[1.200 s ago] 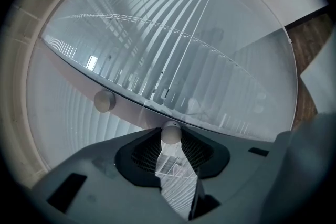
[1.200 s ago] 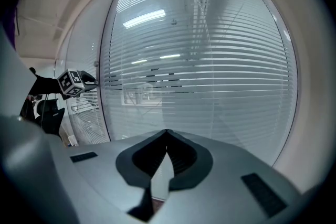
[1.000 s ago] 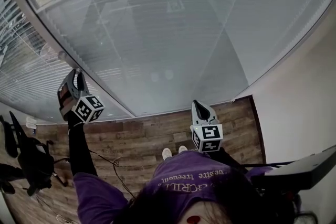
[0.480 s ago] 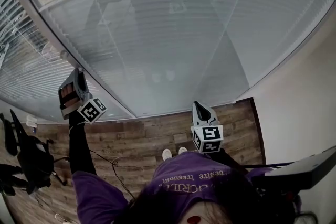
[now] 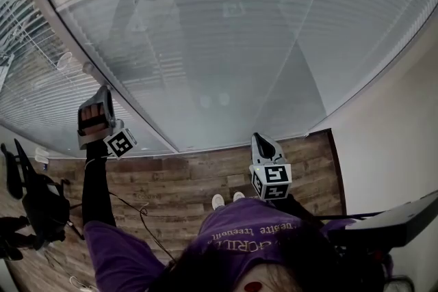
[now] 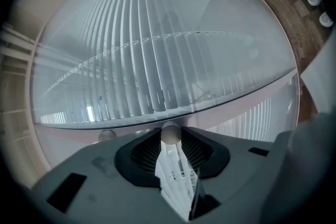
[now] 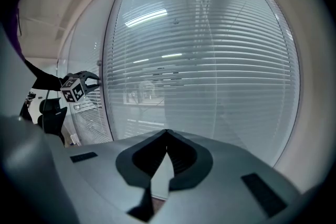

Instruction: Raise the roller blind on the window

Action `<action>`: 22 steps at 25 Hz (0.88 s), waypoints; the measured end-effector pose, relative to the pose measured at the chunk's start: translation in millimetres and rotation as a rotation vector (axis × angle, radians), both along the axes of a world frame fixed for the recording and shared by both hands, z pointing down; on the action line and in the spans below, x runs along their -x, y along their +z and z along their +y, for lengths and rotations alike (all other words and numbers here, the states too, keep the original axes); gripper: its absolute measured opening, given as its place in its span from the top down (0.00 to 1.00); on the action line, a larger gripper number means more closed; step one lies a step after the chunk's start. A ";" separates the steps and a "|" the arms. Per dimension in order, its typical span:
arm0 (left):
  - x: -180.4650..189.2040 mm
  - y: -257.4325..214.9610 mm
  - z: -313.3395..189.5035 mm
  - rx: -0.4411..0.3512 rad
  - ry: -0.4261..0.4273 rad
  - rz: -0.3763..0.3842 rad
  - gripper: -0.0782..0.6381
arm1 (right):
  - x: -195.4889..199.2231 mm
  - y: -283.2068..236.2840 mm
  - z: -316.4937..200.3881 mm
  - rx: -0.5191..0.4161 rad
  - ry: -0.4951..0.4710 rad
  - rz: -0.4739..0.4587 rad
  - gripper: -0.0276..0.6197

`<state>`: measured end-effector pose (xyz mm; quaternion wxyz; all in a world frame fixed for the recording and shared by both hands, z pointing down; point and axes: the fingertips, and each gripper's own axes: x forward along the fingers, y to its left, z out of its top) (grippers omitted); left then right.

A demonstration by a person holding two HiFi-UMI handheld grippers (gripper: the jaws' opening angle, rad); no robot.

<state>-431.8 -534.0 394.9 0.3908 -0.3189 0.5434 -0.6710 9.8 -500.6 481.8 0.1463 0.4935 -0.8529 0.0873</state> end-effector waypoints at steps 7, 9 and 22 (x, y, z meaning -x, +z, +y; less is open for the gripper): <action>4.7 -3.1 -4.1 0.011 0.001 -0.170 0.72 | 2.7 -2.2 -1.4 0.002 0.002 0.006 0.96; 5.0 -2.8 -6.0 -0.010 0.004 -0.135 0.72 | 3.4 -2.5 -2.1 0.001 0.002 0.004 0.96; -6.7 51.1 71.1 -0.573 -0.249 1.015 0.72 | -4.8 -4.6 -3.9 -0.024 0.065 -0.017 0.96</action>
